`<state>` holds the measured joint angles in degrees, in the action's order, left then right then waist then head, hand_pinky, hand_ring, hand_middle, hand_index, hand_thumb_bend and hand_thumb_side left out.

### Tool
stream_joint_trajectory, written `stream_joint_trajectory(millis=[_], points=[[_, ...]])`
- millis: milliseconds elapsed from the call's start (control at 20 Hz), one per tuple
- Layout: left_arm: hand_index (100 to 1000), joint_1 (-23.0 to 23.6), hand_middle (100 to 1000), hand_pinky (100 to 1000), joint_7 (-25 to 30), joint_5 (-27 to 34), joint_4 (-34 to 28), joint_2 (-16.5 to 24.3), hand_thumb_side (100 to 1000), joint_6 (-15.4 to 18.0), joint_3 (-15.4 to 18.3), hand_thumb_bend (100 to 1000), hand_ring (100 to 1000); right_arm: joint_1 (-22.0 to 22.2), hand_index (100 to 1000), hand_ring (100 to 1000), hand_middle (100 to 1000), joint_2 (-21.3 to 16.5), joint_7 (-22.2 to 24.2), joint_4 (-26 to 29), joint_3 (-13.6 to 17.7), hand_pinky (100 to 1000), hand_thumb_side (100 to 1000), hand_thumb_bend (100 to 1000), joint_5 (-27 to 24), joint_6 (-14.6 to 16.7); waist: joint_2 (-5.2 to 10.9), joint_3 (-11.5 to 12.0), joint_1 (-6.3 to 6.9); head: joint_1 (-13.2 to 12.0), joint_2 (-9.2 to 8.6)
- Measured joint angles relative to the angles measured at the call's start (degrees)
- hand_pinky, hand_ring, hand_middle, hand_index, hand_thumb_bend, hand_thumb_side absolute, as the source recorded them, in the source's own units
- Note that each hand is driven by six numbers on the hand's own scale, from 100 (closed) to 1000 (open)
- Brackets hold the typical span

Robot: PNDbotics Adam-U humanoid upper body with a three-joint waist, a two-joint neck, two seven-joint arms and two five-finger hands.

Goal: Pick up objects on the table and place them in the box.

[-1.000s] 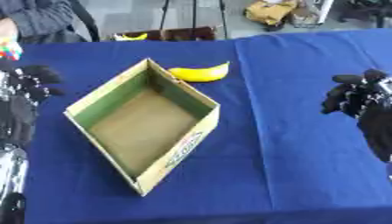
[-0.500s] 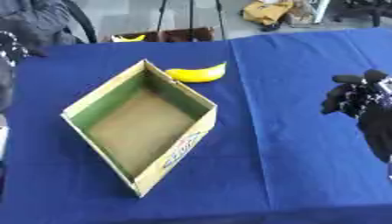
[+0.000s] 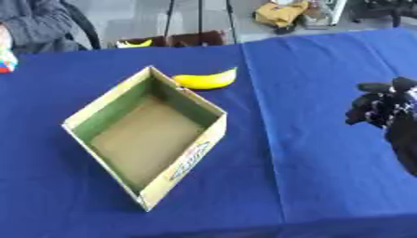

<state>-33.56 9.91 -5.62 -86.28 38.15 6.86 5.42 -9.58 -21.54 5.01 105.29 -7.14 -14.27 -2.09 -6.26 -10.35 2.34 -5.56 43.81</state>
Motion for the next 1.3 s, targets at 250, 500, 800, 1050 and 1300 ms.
stream_joint_trajectory(millis=[250, 500, 800, 1050, 1300], points=[[709, -6.3, 617, 586, 5.32, -10.6, 10.69, 1.81, 786, 4.91, -3.72, 229, 647, -0.07, 766, 571, 546, -0.45, 0.42, 0.0, -0.5, 564, 1000, 100, 0.0, -0.13, 0.26, -1.63, 0.65, -0.75, 0.0], [706, -11.78, 605, 592, 7.46, -23.92, 21.11, 1.28, 702, 10.44, -6.79, 250, 635, -0.74, 766, 571, 546, -1.01, 1.19, 0.0, -1.27, 564, 1000, 100, 0.0, -0.31, 0.27, -3.78, 1.45, -1.79, 0.0], [691, -16.21, 585, 578, 7.26, -36.04, 30.13, -4.02, 628, 15.0, -7.67, 256, 615, -1.58, 765, 571, 545, -1.45, 2.11, 0.01, -2.13, 563, 1000, 100, 0.0, -0.52, 0.02, -6.43, 2.25, -3.71, 0.0], [682, -18.25, 563, 563, 5.89, -42.79, 33.86, -8.74, 592, 15.92, -7.55, 261, 600, -2.5, 765, 571, 544, -1.45, 2.79, 0.02, -2.77, 563, 1000, 100, 0.0, -0.72, -0.42, -8.01, 2.64, -5.22, 0.0], [679, -18.94, 552, 559, 3.96, -49.93, 36.73, -12.89, 538, 15.48, -7.14, 306, 568, -3.07, 765, 570, 543, -1.43, 3.3, 0.02, -3.25, 563, 1000, 100, 0.0, -0.96, -0.95, -9.07, 2.93, -6.76, 0.0]])
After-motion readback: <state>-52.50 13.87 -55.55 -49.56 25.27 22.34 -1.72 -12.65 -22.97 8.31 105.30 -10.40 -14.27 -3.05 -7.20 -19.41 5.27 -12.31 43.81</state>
